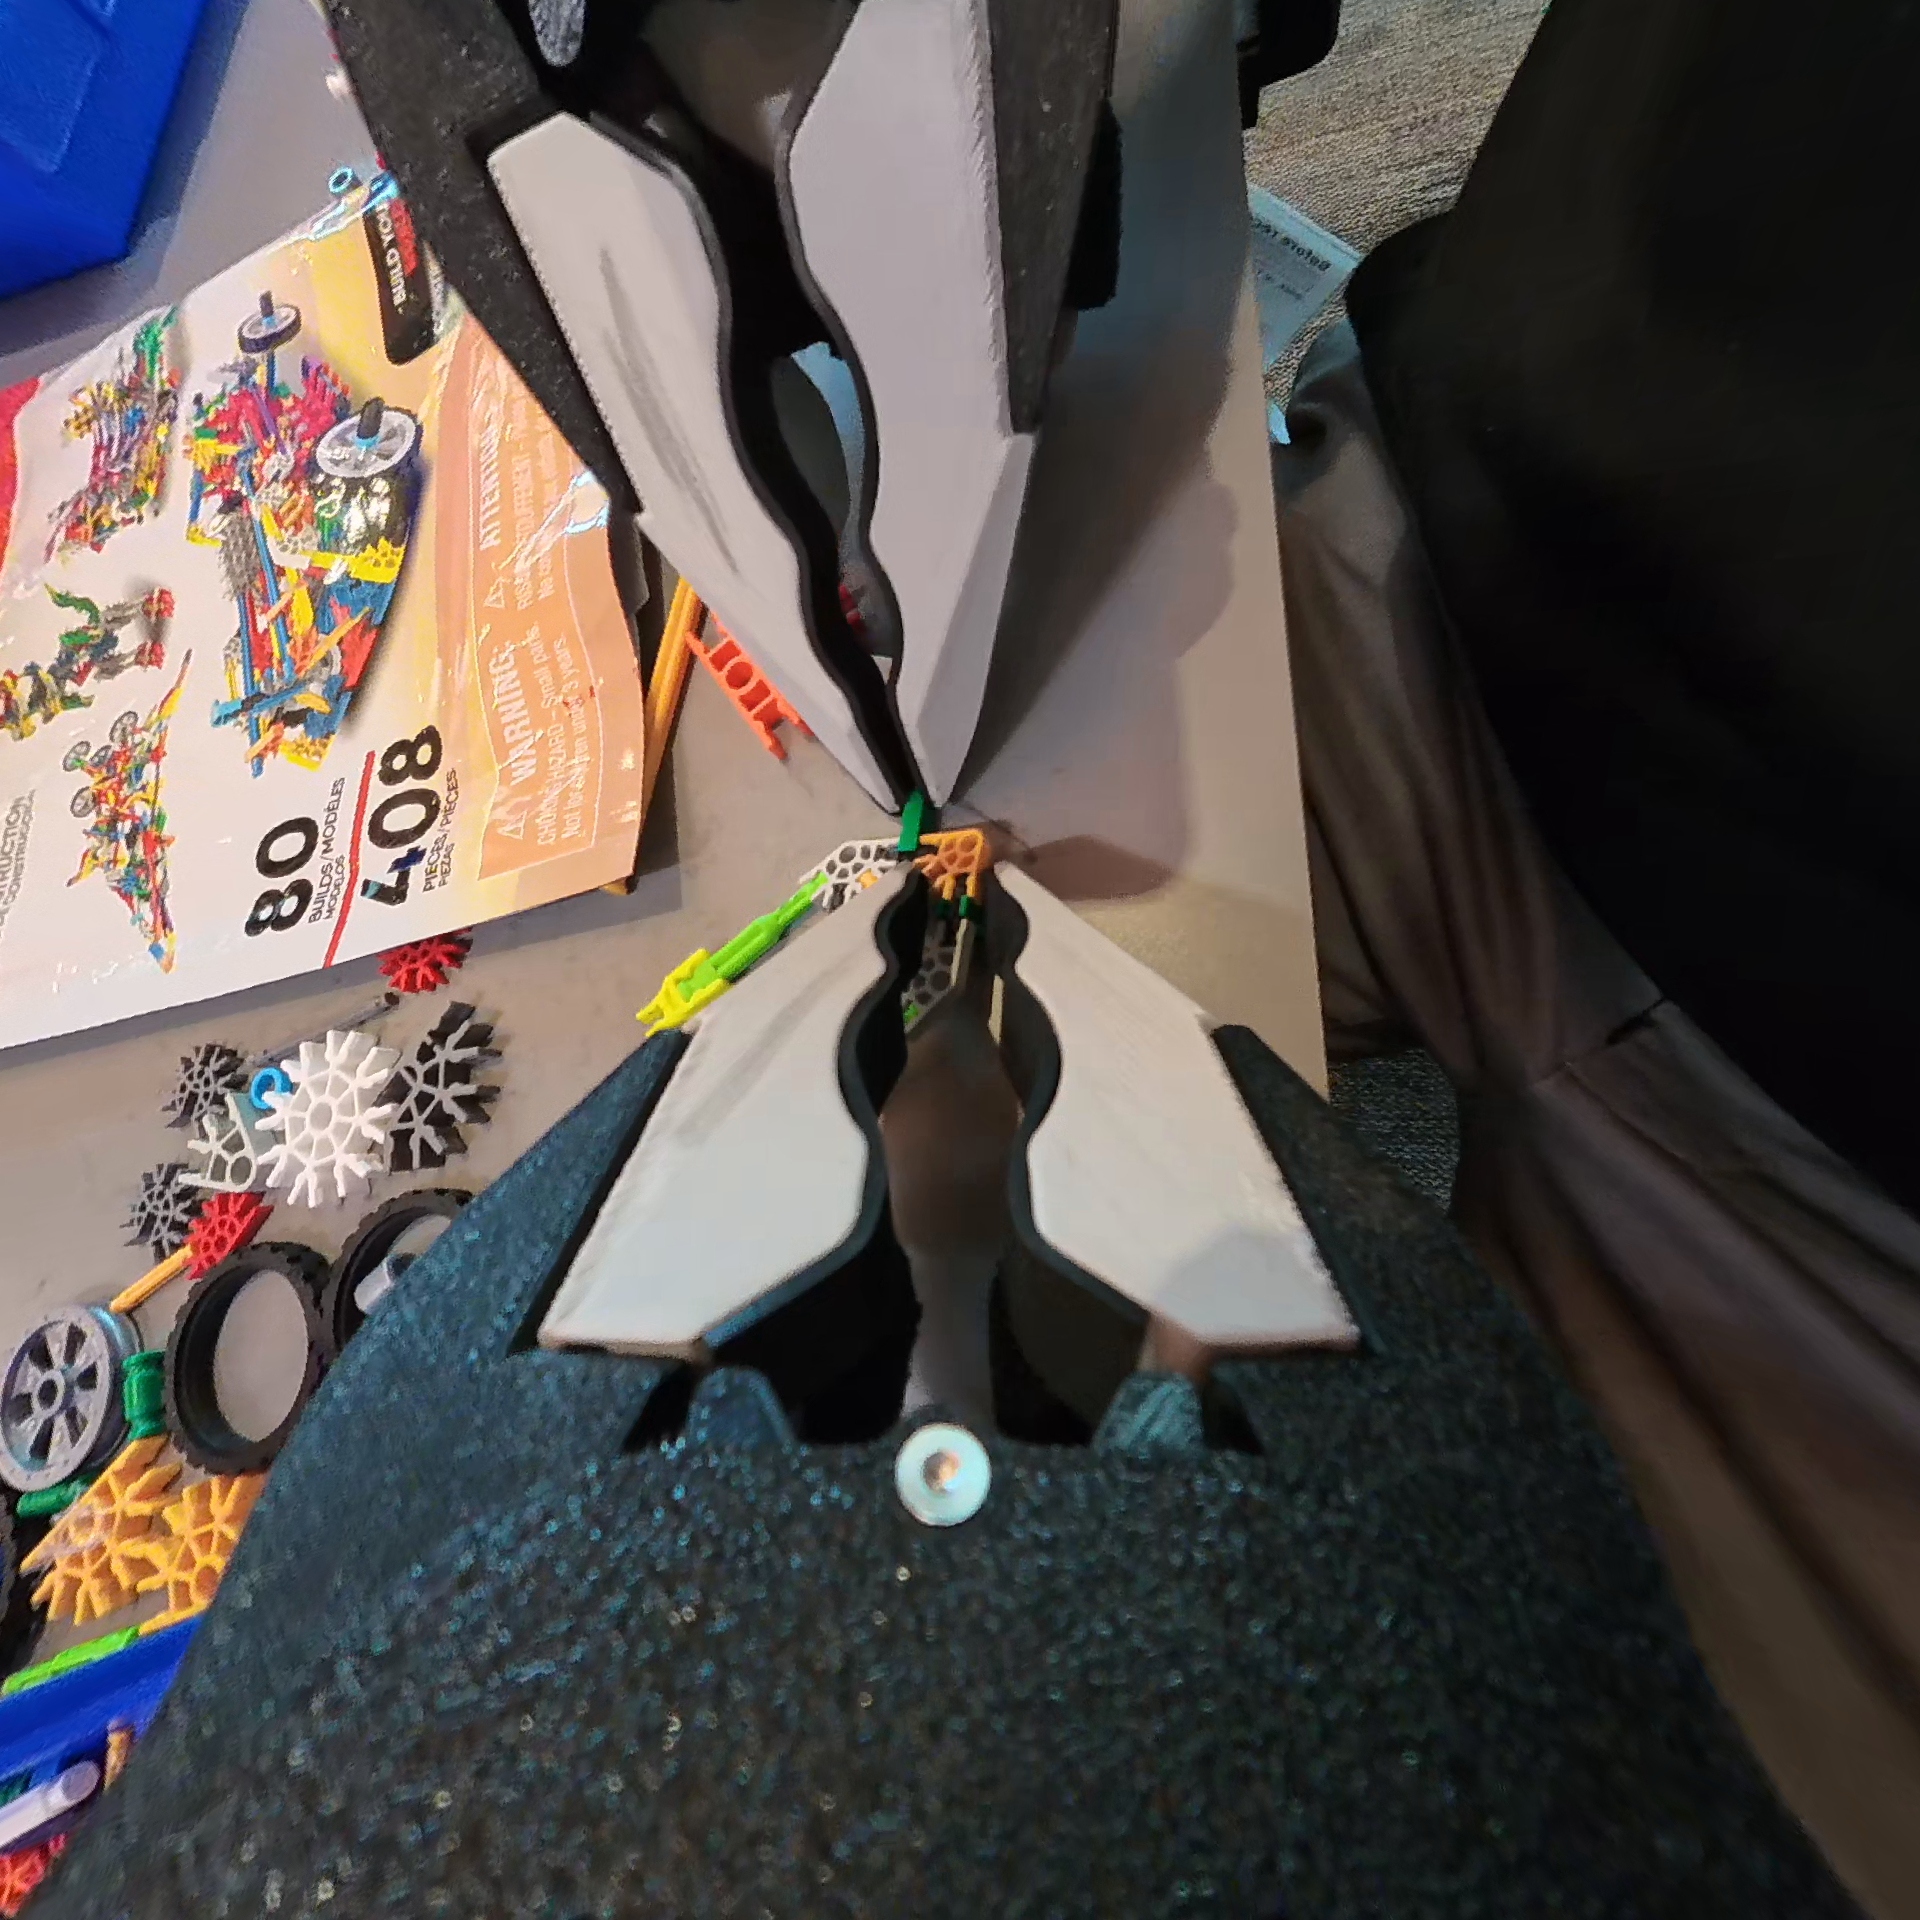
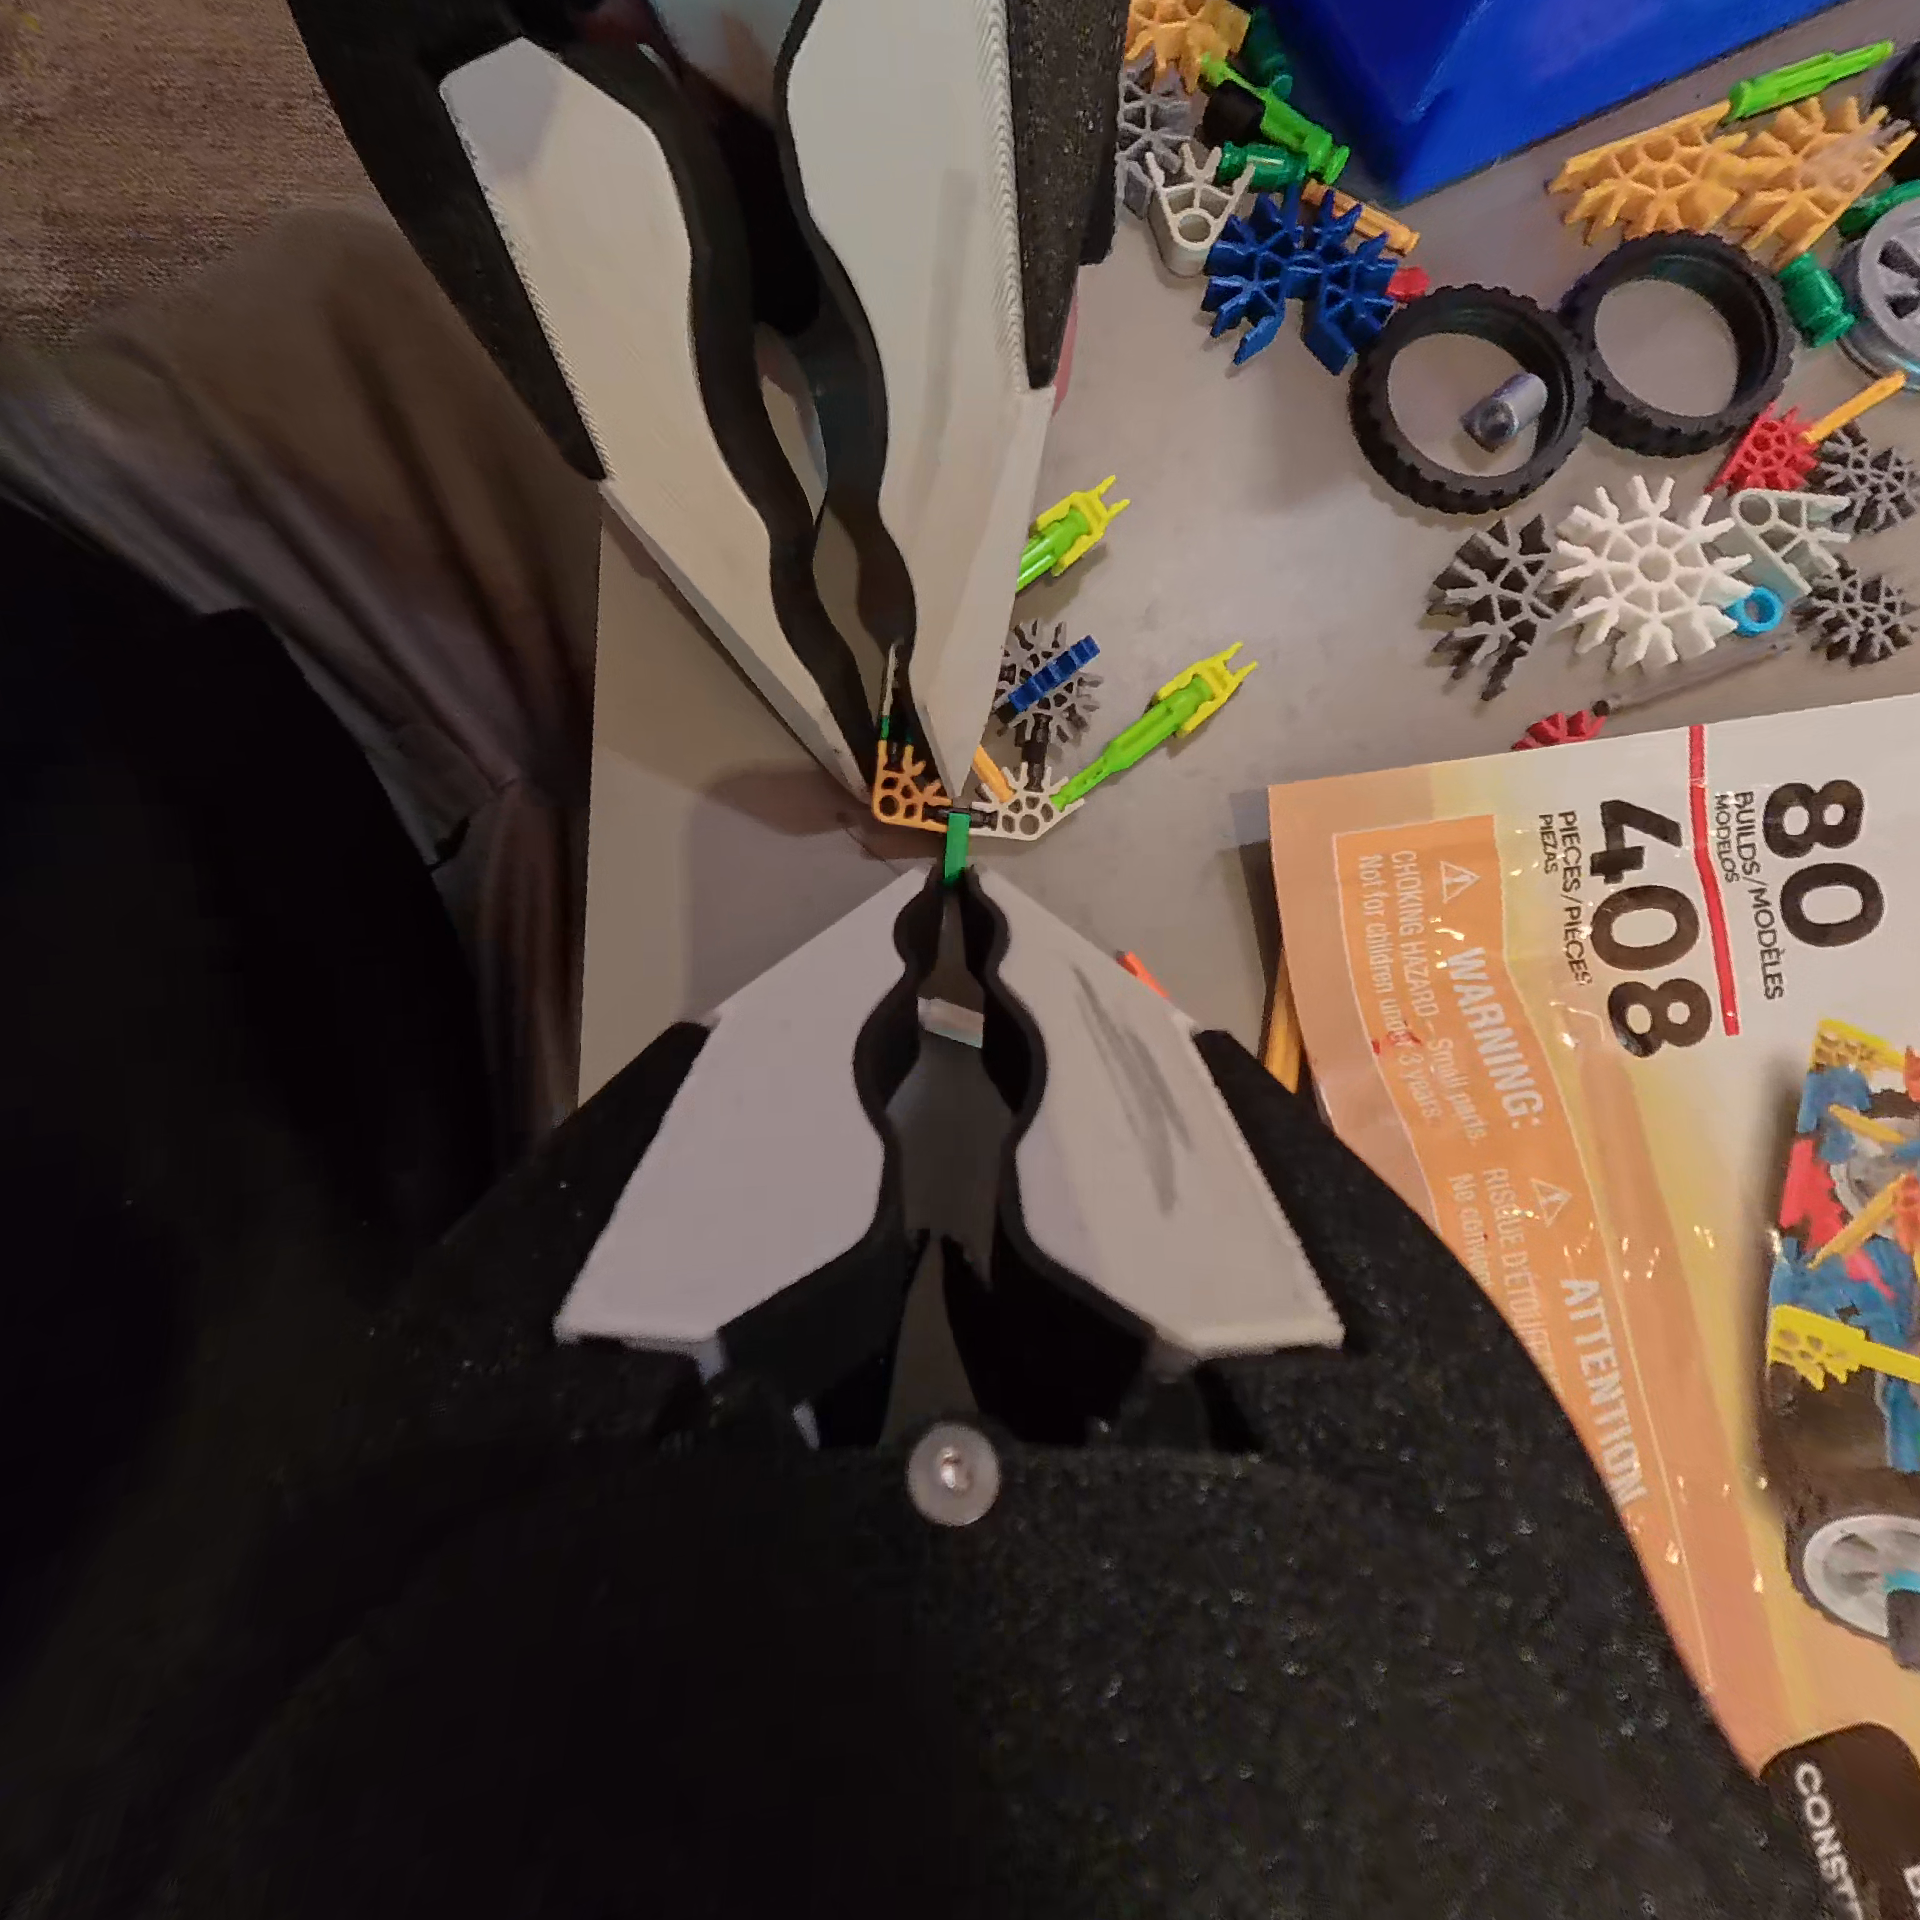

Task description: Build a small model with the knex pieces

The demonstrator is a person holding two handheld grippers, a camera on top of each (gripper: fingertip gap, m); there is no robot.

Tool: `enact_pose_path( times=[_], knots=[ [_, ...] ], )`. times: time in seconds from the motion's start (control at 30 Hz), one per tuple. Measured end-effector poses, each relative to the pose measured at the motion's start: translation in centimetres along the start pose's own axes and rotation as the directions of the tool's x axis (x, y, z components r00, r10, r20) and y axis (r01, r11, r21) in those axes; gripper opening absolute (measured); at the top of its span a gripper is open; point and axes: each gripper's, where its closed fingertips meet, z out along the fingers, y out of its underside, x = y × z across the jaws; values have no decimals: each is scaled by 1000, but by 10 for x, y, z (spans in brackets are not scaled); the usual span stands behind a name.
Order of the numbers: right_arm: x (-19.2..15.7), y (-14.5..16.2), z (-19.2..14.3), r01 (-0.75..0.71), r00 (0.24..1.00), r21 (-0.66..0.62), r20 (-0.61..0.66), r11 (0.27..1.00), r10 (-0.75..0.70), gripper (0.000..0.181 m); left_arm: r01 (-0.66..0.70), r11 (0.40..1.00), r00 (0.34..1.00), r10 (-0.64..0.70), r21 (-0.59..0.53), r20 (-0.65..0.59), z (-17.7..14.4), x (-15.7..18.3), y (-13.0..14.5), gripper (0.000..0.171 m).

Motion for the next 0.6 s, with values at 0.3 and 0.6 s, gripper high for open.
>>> enact_pose_path(
  times=[0.3, 0.6],
  knots=[
    [-2, -2, 1, 55, 998, 1, 31, 999, -55, 0, 4, 1000, 1000, -4, 0, -7, 1, 0, 0, 8],
    [-2, -2, 2, 125, 989, -18, 87, 992, -123, 0, 8, 1000, 1000, -7, 6, -14, 1, 0, -1, 8]
  ],
)
